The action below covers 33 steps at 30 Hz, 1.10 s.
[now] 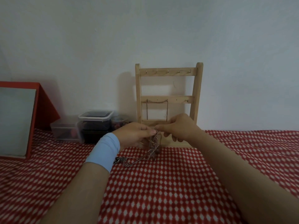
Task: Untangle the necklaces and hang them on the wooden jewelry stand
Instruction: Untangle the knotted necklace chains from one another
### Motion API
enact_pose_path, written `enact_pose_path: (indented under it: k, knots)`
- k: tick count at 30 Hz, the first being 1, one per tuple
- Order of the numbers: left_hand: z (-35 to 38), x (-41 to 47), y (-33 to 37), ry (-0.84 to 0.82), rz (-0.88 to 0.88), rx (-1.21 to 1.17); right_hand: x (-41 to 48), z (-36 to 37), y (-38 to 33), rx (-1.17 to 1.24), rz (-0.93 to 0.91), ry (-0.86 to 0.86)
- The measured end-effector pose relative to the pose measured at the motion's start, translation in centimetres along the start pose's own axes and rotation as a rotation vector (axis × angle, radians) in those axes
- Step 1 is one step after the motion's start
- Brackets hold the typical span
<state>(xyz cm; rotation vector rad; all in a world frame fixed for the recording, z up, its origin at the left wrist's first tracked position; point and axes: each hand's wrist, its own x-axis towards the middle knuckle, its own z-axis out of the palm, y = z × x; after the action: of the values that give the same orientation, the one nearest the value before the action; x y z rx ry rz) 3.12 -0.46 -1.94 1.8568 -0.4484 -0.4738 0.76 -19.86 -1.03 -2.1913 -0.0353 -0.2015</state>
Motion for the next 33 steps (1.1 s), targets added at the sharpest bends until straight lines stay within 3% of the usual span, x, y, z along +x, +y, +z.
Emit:
enact_pose_path:
  k: [2, 4, 7, 17, 23, 30, 33]
  knots:
    - [0.1, 0.1, 0.0, 0.034, -0.009, -0.031, -0.1, -0.2, -0.4, -0.031, -0.07, 0.031]
    - [0.2, 0.2, -0.1, 0.049, -0.01, -0.059, -0.5, -0.4, -0.9, 0.034, -0.116, -0.104]
    - [0.1, 0.2, -0.1, 0.056, -0.005, -0.046, -0.6, -0.2, -0.8, -0.078, -0.156, -0.208]
    - [-1.1, 0.0, 0.1, 0.033, -0.02, 0.088, 0.4, -0.5, 0.4, 0.159, -0.056, -0.344]
    - [-1.1, 0.1, -0.5, -0.052, -0.019, 0.053, 0.3, 0.2, 0.4, 0.439, -0.029, -0.359]
    - [-0.4, -0.3, 0.3, -0.012, -0.004, -0.003, 0.2, -0.7, 0.8, 0.241, -0.042, -0.331]
    - [-0.5, -0.3, 0.2, 0.01, 0.023, 0.133, 0.2, -0.9, 1.2, 0.365, -0.079, -0.327]
